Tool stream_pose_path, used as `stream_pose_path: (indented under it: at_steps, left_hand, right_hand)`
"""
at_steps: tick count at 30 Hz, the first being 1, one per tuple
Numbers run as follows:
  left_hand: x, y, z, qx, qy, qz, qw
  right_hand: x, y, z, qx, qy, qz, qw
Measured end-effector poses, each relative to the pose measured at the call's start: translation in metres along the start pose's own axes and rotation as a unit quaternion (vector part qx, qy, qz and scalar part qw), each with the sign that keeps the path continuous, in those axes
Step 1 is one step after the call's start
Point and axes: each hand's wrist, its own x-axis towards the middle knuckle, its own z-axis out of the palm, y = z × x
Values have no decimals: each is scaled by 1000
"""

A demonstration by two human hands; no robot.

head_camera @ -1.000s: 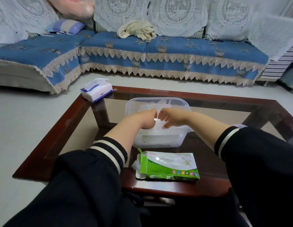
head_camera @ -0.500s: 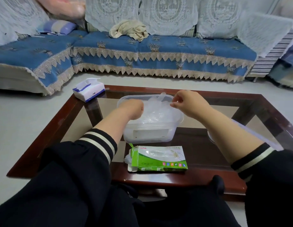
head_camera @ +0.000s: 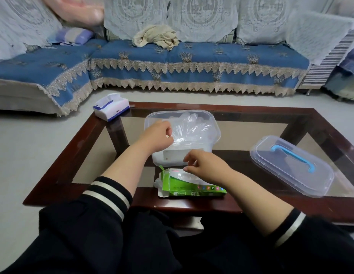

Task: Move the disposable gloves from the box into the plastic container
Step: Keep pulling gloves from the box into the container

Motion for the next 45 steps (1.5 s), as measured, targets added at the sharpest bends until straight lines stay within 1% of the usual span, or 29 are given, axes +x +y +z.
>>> stream_pose_path:
  at_steps: [2, 4, 7, 9, 10, 11, 13, 16, 18, 20, 21, 22, 23, 25, 26, 27, 28, 29, 30, 31, 32, 33, 34, 37, 39, 40, 42, 44, 45]
  left_hand:
    - [0, -1, 0, 12, -12, -2, 1000]
    - [3, -1, 0, 49, -26, -4, 998]
    - [12, -3, 2, 90, -46, -26, 995]
    - [22, -5, 3, 113, -61, -40, 991]
    - [27, -6, 3, 131, -72, -46, 988]
    - [32, -5, 3, 153, -86, -54, 983]
    - [42, -1, 1, 199, -112, -73, 971]
    - [51, 1, -1, 241, -116, -75, 961]
    - [53, -6, -4, 214, -68, -72, 972]
    - [49, -16, -8, 185, 38, -73, 979]
    - [48, -21, -9, 180, 87, -76, 977]
    - [47, -26, -10, 178, 117, -87, 973]
    - [46, -32, -10, 157, 133, -110, 972]
    - [43, -40, -14, 72, 156, -181, 968]
    - [40, -41, -17, 32, 182, -202, 962]
    - [37, -42, -19, 9, 225, -192, 955]
    - [33, -40, -20, 0, 269, -153, 951]
    - [28, -35, -21, -5, 298, -89, 950]
    - [22, -29, -21, -4, 305, -18, 952]
    - [14, -21, -18, 4, 294, 48, 954]
    - [7, -13, -14, 11, 276, 95, 957]
    - [-1, -6, -8, 9, 254, 119, 960]
    - [-8, 0, -1, -4, 237, 126, 963]
    - [-33, 14, 19, -70, 208, 98, 971]
    - [-49, 25, 30, -108, 186, 76, 974]
    - [-57, 29, 36, -121, 170, 65, 976]
    - [-68, 31, 47, -124, 121, 46, 984]
    - [-75, 25, 60, -95, 73, 34, 992]
    - [-77, 20, 65, -74, 51, 29, 996]
  right_hand:
    - [1, -2, 1, 9, 27, -8, 1000]
    - [5, -4, -3, 29, 63, -15, 998]
    - [16, -3, -11, 44, 133, -30, 990]
    - [32, 0, -17, 3, 169, -60, 984]
    - [41, 1, -19, -26, 170, -78, 982]
    - [51, 2, -22, -53, 158, -89, 982]
    - [68, 0, -28, -98, 97, -83, 987]
    - [85, 0, -33, -160, -11, -25, 987]
    - [91, 2, -34, -200, -65, 4, 978]
    - [95, 6, -33, -211, -106, 25, 971]
    - [96, 7, -32, -205, -119, 35, 971]
    - [96, 9, -32, -196, -128, 43, 971]
    - [97, 9, -32, -187, -133, 48, 972]
    - [98, 10, -31, -178, -136, 52, 973]
    - [98, 10, -31, -174, -135, 52, 974]
    - [98, 10, -30, -169, -129, 50, 976]
    - [98, 11, -30, -164, -117, 44, 979]
    - [97, 11, -30, -158, -97, 34, 982]
    - [96, 11, -30, -151, -72, 19, 986]
    - [94, 11, -30, -141, -45, 1, 989]
    - [92, 11, -31, -126, -20, -16, 992]
    - [90, 11, -32, -101, 4, -28, 994]
    - [89, 11, -33, -69, 28, -35, 997]
    - [88, 16, -35, 18, 99, -34, 994]
    - [86, 18, -37, 85, 143, -9, 986]
    - [84, 17, -38, 139, 163, 8, 977]
    - [80, 17, -43, 275, 206, 47, 938]
    - [75, 18, -50, 426, 237, 90, 869]
    - [72, 19, -53, 482, 253, 103, 833]
